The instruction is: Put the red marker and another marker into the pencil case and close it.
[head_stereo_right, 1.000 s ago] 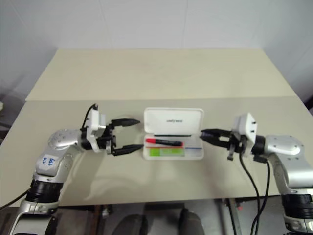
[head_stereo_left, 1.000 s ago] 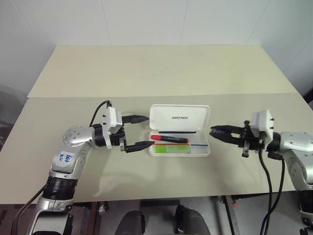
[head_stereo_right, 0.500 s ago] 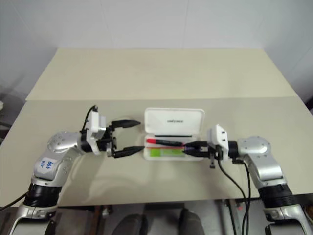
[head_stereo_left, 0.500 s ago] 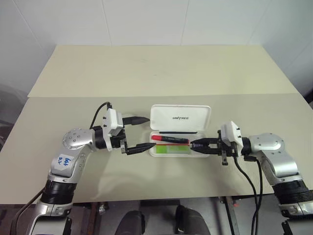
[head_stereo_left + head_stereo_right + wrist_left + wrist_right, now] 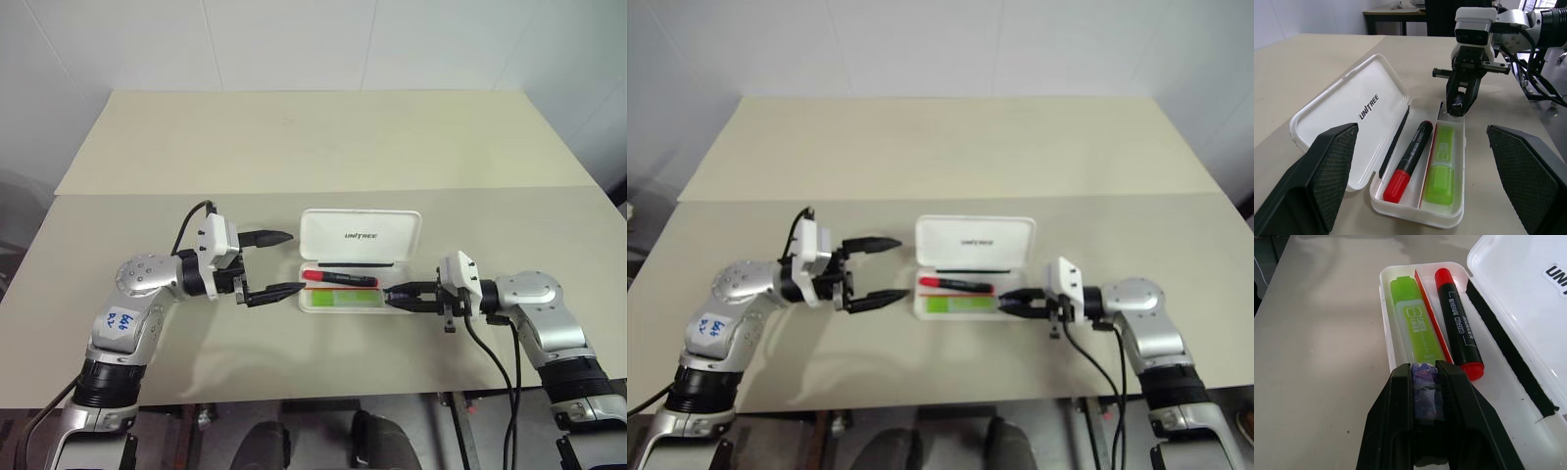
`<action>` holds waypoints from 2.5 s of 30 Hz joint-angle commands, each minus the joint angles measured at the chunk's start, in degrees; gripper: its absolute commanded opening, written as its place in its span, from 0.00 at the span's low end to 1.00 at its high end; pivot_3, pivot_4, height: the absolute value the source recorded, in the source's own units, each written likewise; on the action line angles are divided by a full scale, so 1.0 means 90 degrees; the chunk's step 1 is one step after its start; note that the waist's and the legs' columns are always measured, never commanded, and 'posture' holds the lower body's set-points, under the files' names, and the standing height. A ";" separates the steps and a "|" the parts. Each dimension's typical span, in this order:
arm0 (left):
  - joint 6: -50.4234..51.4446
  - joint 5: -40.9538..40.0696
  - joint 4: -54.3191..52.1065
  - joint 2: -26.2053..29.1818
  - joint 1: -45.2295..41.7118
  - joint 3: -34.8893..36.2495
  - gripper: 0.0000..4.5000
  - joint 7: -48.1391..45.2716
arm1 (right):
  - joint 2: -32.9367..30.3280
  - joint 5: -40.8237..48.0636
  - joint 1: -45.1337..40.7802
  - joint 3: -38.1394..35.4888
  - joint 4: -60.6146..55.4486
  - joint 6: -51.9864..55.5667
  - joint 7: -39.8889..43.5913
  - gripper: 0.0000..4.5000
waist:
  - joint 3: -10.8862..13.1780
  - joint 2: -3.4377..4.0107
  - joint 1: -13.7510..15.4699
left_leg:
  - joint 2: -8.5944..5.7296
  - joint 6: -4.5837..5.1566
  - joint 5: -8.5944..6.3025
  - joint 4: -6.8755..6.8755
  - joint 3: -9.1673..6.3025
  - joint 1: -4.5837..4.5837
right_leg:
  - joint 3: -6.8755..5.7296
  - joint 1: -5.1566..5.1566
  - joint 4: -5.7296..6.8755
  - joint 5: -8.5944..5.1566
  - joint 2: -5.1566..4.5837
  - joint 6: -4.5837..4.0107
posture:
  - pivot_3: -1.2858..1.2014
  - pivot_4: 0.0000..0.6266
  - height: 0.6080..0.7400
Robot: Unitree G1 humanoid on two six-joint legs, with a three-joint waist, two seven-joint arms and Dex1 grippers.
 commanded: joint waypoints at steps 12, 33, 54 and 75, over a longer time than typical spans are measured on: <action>0.0056 -0.0182 -0.0271 0.0057 -0.0129 0.0074 1.00 -0.0016 | -0.0119 0.0404 -0.0206 -0.0403 -0.0537 -0.0113 -0.0019 0.99 | 0.0000 0.0000 -0.0004 | 0.0000 -0.0001 0.0000 0.0001 0.0001 0.0000 | 0.0001 0.0000 0.0000 0.0000 0.0000 0.0000 | 0.52 0.24 1.00; -0.0590 -0.0301 0.0324 0.0374 0.0548 0.0936 0.72 -0.0204 | -0.1235 0.0581 0.0075 -0.1605 0.0061 -0.0274 0.0118 1.00 | 0.0000 0.0000 -0.0004 | 0.0003 -0.0004 -0.0003 -0.0001 0.0005 0.0001 | -0.0001 0.0000 -0.0002 0.0000 -0.0001 0.0000 | 0.52 0.24 1.00; -0.1519 0.0874 0.1874 -0.0566 -0.0536 0.0655 0.01 0.1622 | -0.1175 0.0441 0.0140 -0.1672 0.0128 -0.0568 -0.0022 1.00 | 0.0000 -0.0001 0.0012 | 0.0001 -0.0005 -0.0003 0.0005 0.0011 0.0004 | -0.0003 0.0004 -0.0001 0.0001 -0.0001 0.0001 | 0.52 0.24 1.00; -0.1141 0.1026 0.2453 -0.0681 -0.1594 -0.0513 0.01 -0.0182 | -0.1094 0.0464 0.0303 -0.1643 -0.0273 -0.0506 -0.0278 1.00 | 0.0000 -0.0001 0.0012 | 0.0000 -0.0005 -0.0003 0.0012 0.0016 0.0000 | -0.0008 0.0004 0.0000 0.0002 -0.0001 0.0004 | 0.52 0.24 1.00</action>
